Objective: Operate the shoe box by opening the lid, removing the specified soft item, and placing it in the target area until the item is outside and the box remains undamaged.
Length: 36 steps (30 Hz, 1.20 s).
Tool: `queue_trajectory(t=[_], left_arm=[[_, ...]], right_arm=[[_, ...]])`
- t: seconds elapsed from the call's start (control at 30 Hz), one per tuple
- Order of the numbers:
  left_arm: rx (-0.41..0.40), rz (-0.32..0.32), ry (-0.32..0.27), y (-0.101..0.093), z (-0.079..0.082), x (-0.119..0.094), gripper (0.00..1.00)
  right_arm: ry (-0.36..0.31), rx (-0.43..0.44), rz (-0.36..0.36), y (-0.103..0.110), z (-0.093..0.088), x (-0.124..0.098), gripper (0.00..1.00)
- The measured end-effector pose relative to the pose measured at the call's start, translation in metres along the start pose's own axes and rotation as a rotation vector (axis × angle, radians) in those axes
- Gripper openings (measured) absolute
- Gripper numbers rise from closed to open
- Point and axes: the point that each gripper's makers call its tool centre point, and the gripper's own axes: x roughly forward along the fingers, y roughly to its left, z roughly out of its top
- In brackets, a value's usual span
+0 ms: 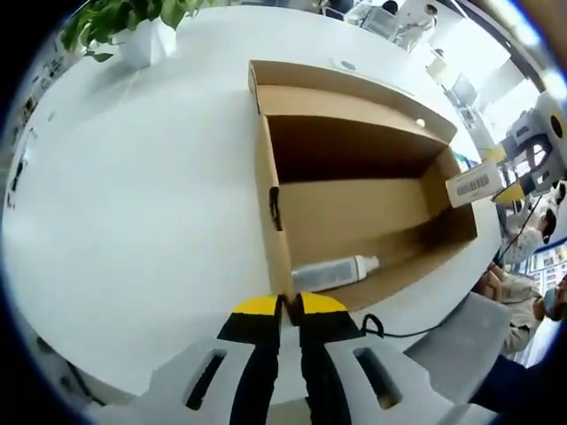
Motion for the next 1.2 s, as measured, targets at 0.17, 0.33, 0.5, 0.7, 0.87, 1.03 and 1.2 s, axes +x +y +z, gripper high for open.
queue_trajectory(t=[0.17, 0.33, 0.5, 0.7, 0.87, 1.03, 1.2], left_arm=[[-0.002, 0.001, 0.000, 0.001, 0.000, 0.000, 0.03], [-0.001, 0.004, 0.006, 0.001, 0.000, 0.000, 0.03], [0.001, 0.010, 0.010, 0.001, 0.000, 0.000, 0.03], [-0.006, 0.011, 0.010, -0.002, -0.002, -0.002, 0.03], [-0.007, 0.016, 0.011, -0.006, -0.005, -0.004, 0.03], [-0.006, 0.021, 0.010, -0.007, -0.006, -0.006, 0.03], [-0.007, 0.022, 0.009, -0.008, -0.006, -0.007, 0.03]], right_arm=[[0.018, 0.010, -0.007, -0.004, -0.014, -0.014, 0.17], [0.014, 0.030, -0.006, -0.005, -0.021, -0.029, 0.17], [0.045, 0.027, -0.018, -0.011, -0.039, -0.041, 0.17], [0.074, 0.046, -0.032, -0.021, -0.066, -0.054, 0.17], [0.095, 0.060, -0.043, -0.028, -0.087, -0.063, 0.17], [0.108, 0.081, -0.044, -0.031, -0.109, -0.071, 0.17], [0.119, 0.106, -0.059, -0.040, -0.137, -0.081, 0.17]])
